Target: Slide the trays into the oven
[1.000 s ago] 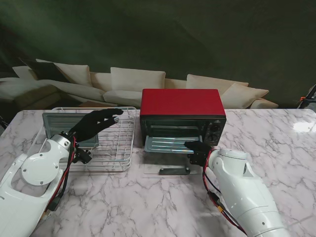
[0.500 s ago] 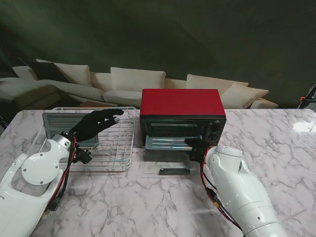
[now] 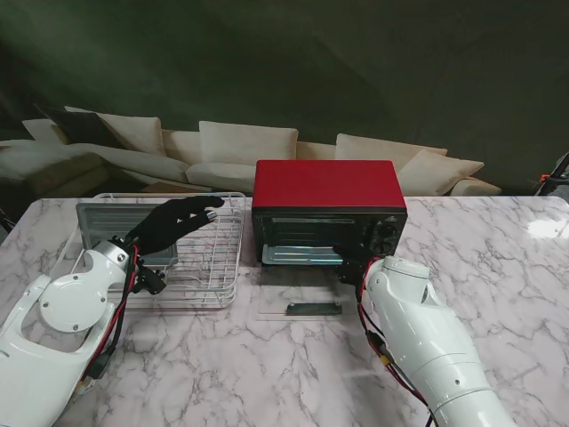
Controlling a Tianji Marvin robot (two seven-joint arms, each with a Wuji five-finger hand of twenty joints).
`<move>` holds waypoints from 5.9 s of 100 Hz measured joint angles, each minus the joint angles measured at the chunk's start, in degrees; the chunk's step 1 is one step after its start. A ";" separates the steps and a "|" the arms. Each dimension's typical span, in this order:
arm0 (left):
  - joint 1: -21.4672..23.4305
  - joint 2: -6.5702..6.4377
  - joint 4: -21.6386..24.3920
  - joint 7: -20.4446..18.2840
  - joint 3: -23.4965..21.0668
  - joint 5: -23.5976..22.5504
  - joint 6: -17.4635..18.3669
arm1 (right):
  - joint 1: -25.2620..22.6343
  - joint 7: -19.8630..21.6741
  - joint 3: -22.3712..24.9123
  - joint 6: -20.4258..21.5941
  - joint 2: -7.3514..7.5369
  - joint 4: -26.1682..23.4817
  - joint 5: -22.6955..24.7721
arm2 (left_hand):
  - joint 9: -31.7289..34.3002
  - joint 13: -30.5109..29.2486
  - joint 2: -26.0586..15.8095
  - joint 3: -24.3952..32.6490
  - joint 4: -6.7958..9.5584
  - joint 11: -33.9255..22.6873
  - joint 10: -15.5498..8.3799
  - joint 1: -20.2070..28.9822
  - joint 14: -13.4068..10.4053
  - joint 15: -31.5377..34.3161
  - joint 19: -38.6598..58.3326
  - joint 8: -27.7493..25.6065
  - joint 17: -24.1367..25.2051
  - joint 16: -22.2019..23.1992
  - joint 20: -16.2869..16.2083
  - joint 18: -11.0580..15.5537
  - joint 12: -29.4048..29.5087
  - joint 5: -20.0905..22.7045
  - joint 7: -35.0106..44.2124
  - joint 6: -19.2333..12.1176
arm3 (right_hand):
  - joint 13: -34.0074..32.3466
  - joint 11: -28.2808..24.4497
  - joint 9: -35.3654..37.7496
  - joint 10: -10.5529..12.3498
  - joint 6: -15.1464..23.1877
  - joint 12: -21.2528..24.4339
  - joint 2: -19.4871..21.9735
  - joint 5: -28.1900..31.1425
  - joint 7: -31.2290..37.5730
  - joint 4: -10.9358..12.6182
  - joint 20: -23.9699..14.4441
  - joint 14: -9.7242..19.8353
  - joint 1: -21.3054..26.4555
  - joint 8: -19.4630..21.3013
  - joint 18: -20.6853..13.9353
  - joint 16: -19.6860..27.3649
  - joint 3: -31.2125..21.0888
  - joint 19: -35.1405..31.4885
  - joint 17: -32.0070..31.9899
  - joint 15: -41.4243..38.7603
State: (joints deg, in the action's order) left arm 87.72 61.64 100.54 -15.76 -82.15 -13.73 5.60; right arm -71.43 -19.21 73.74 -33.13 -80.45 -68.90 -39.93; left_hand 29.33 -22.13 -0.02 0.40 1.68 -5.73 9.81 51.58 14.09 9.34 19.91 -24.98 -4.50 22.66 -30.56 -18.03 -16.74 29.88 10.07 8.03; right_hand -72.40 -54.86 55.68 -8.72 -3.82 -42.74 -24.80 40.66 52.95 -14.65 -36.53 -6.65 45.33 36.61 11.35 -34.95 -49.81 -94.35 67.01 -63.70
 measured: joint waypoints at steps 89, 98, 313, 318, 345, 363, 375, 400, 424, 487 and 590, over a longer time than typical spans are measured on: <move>0.16 0.00 0.07 0.06 -0.05 -0.02 -0.03 | -1.97 6.76 5.13 -7.26 0.65 -3.95 -2.59 | 0.01 0.00 0.00 0.00 -0.01 0.00 0.00 0.00 0.01 0.00 0.00 0.00 0.00 0.00 0.00 0.00 0.00 0.00 0.00 0.00 | 34.04 8.92 -29.57 0.13 0.12 11.67 8.75 -22.67 -18.78 9.23 -3.41 -2.93 -16.09 -8.01 -4.49 3.10 20.36 21.25 -29.43 22.38; 0.25 0.00 0.11 0.13 -0.07 -0.03 -0.05 | -2.97 7.30 5.75 -7.72 1.12 -5.10 -3.96 | 0.01 0.00 0.00 0.00 -0.01 0.00 0.00 0.00 0.01 0.00 0.00 0.00 0.00 0.00 0.00 0.00 0.00 0.00 0.00 0.00 | 36.04 12.22 -31.10 -0.81 0.04 14.44 9.71 -23.96 -22.37 9.24 -1.41 -3.06 -16.09 -9.97 -4.49 5.10 22.84 24.67 -32.46 27.37; 1.34 0.10 0.55 0.95 -0.46 -0.15 -0.72 | -28.70 15.98 25.02 -9.10 6.37 -30.84 -9.28 | 0.01 0.00 0.00 0.00 -0.01 0.00 0.00 0.01 0.04 0.00 0.00 0.00 0.00 0.00 0.00 0.00 0.00 0.00 0.00 0.00 | 41.86 19.50 -36.99 -2.65 -5.13 21.11 16.78 -24.56 -39.57 11.33 6.16 -5.18 -15.60 -4.23 6.61 9.61 36.48 34.12 -53.15 39.00; 1.34 0.11 0.55 1.06 -0.40 -0.15 -0.73 | -30.07 20.18 25.44 -7.91 7.28 -32.58 -6.13 | 0.01 0.00 0.00 0.00 -0.01 0.00 0.00 0.01 0.04 0.00 0.00 0.00 0.00 0.00 0.00 0.00 0.00 0.00 0.00 0.00 | 44.08 22.00 -37.46 -1.42 -3.24 21.76 17.18 -23.37 -38.09 11.39 6.18 -3.96 -15.59 -4.12 6.62 10.38 37.00 37.12 -56.47 41.78; 1.30 0.24 0.42 1.83 -0.05 -0.14 -0.71 | -35.60 32.02 25.48 3.67 12.45 -40.47 10.16 | 0.62 0.00 0.00 0.00 -0.01 0.00 0.00 0.01 0.17 0.00 0.00 0.00 0.00 0.00 0.00 0.00 0.00 0.00 0.00 0.00 | 51.52 32.99 -36.91 2.87 0.30 29.09 16.98 -18.06 -35.83 11.51 9.25 3.23 -14.92 -10.00 5.02 20.10 37.61 55.17 -64.92 58.55; 1.31 0.33 0.41 1.99 0.09 0.00 -0.71 | -36.86 34.65 21.04 12.96 15.97 -44.00 29.64 | 0.66 0.00 0.00 0.00 -0.01 0.00 0.01 0.01 0.18 0.00 0.00 0.00 0.00 0.01 0.00 0.00 0.00 0.00 0.00 0.00 | 51.82 36.63 -35.67 3.63 0.07 31.07 16.66 -16.56 -34.84 11.51 10.04 5.32 -14.89 -14.91 -0.69 23.18 37.61 64.84 -64.60 60.83; 1.44 0.45 0.39 2.59 0.10 0.40 -0.71 | -36.49 34.92 17.82 16.99 17.05 -44.84 36.62 | 0.66 0.00 0.00 0.00 -0.01 0.00 0.01 0.01 0.20 0.00 0.00 0.00 0.00 0.02 0.00 0.00 0.00 0.01 0.00 0.00 | 52.64 38.76 -35.57 3.71 -0.62 31.81 16.64 -16.64 -36.12 11.52 13.55 6.37 -14.89 -18.07 -3.52 25.19 37.61 70.70 -64.07 61.42; 2.15 0.78 -0.01 4.17 0.11 0.93 -0.15 | -32.58 33.04 8.20 24.74 18.50 -44.14 53.94 | 0.67 0.00 0.00 0.00 -0.01 0.00 0.07 0.01 0.22 0.00 0.00 0.00 0.00 0.05 0.00 0.00 0.00 1.01 0.00 0.02 | 51.78 35.14 -34.91 3.01 -0.69 30.08 16.55 -15.93 -33.42 11.52 14.17 3.62 -14.88 -18.76 -3.55 25.52 37.49 69.05 -61.79 60.84; 2.74 0.96 -0.49 4.77 0.13 1.00 0.26 | -26.34 40.20 0.67 24.40 20.31 -42.55 61.18 | 0.67 0.00 0.00 0.00 -0.01 0.00 0.59 0.02 0.24 0.00 0.00 0.00 0.00 0.07 0.00 0.00 0.00 1.02 0.00 0.03 | 49.60 32.33 -34.83 2.20 -2.19 29.37 16.39 -15.85 -31.56 11.52 17.02 2.35 -16.03 -18.48 -3.55 24.63 30.98 56.34 -61.68 59.69; 3.53 1.07 -0.62 5.08 -0.51 1.65 1.49 | -12.47 40.05 -14.61 21.80 21.00 -27.70 70.76 | 0.68 0.00 -0.01 0.00 -0.01 0.00 0.60 0.02 0.60 0.00 0.00 0.00 0.00 0.10 0.00 0.00 0.00 1.02 0.00 0.07 | 49.65 28.58 -34.16 2.15 -3.79 27.77 16.43 -15.78 -33.35 11.52 24.64 3.06 -19.50 -15.90 -5.91 23.78 28.50 48.36 -65.38 56.95; 3.57 1.13 -1.02 5.26 -0.08 2.07 1.49 | 3.80 32.75 -25.76 18.63 17.21 -10.80 64.88 | 0.68 0.00 -0.01 0.00 -0.01 0.00 0.60 0.02 0.78 0.00 0.00 -0.01 0.00 0.11 -0.04 0.00 -0.01 1.02 0.00 0.08 | 50.44 29.07 -34.89 3.67 -2.79 28.11 16.43 -16.01 -30.14 11.52 25.49 5.81 -19.50 -17.31 -8.57 24.22 29.01 47.76 -66.10 56.74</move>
State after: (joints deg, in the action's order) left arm 91.29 62.77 99.52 -10.50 -82.23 -11.67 7.09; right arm -67.63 13.54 47.99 -14.50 -63.24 -79.69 24.95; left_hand 30.01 -22.13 -0.03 0.40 1.67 -5.73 10.41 51.60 14.87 9.34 19.92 -24.99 -4.50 22.77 -30.60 -18.03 -16.74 30.90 10.07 8.11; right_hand -21.96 -25.79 20.79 -5.04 -6.61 -14.63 -8.37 24.65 22.81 -3.13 -11.04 -0.84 25.84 19.30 2.79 -10.73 -20.80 -46.59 0.91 -6.96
